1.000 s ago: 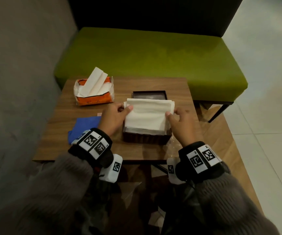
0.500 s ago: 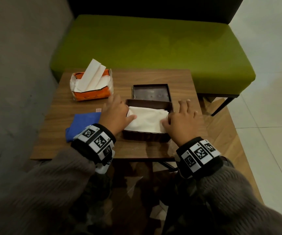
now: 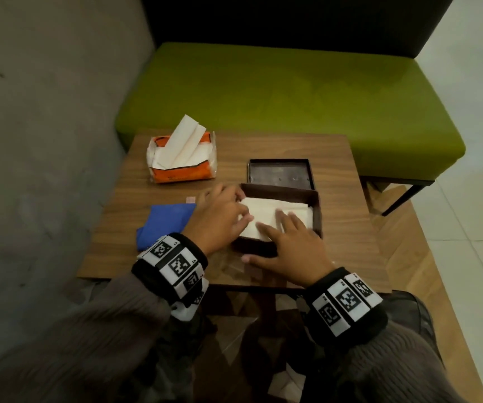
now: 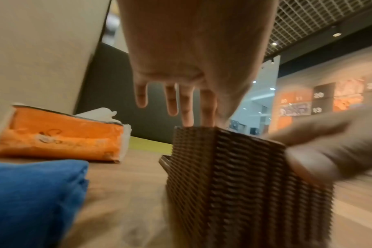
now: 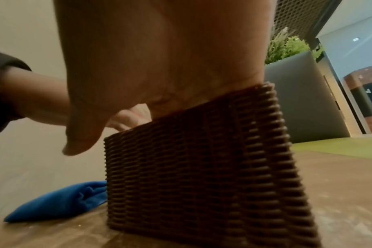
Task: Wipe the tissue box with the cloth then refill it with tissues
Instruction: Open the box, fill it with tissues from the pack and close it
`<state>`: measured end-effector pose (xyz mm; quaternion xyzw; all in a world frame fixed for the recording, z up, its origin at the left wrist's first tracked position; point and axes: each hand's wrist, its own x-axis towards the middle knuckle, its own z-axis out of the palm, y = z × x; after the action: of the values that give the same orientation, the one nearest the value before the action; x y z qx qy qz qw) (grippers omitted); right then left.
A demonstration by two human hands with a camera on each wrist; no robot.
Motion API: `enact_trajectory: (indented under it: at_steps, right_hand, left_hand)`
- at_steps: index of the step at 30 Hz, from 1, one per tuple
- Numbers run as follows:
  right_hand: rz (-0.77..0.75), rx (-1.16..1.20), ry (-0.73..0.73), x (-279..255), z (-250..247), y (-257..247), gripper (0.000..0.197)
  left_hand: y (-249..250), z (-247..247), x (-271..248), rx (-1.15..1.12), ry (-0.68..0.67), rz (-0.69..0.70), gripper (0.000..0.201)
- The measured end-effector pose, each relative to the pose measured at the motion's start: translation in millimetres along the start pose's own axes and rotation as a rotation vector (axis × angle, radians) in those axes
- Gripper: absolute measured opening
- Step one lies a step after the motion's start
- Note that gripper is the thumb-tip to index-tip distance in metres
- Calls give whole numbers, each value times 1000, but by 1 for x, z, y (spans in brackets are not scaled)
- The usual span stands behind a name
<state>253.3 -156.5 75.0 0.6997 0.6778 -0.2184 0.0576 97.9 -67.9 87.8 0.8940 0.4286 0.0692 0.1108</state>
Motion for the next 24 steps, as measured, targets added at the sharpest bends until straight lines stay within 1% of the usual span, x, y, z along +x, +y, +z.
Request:
enact_trajectory:
  at_steps: [1,3,4,5,6,8,10,12,15,17,18,19,21,24]
  right_hand:
    - [1,-14,-33,1,0,1,88]
    - [-8,-11,-65,2,0,3,85]
    - [-11,-14,-69,4,0,3,85]
    - [-4,-25,-79,1,1,5,87]
    - [-4,-38,-80,2,0,4,93]
    - [-7,-52,-72,3,-1,2,108]
    - [-4,-67,-59,4,-1,1,111]
    - [7,-85,-58,4,-2,-1,115]
    - [29,-71,-67,4,-3,-3,112]
    - [36,-77,-59,4,-5,-6,117]
    - [38,-77,-66,5,-2,-5,116]
    - [40,-70,-74,6,-3,-5,111]
    - [35,-86,-44,7,-3,-5,95]
    - [123,-75,-102,8,-3,-3,82]
  left_hand:
    - [-9,-8,4,-93,113,-44,24]
    - [-40,-25,18,-269,339,-199,16]
    - [-62,-33,28,-329,410,-286,12]
    - [-82,-38,37,-368,429,-372,11]
    - [-103,-44,48,-383,414,-455,15]
    - [-138,-52,70,-382,302,-572,30]
    - [-158,-54,89,-317,171,-608,43]
    - [-166,-51,101,-172,99,-579,48]
    - [-163,-35,111,152,53,-489,56]
    - [-160,-26,116,279,9,-456,61]
    - [-161,-23,118,319,-14,-458,61]
    - [-162,-21,120,354,-28,-463,59]
    - [-165,-19,121,401,-44,-455,51]
    - [-163,-20,119,338,-33,-450,35]
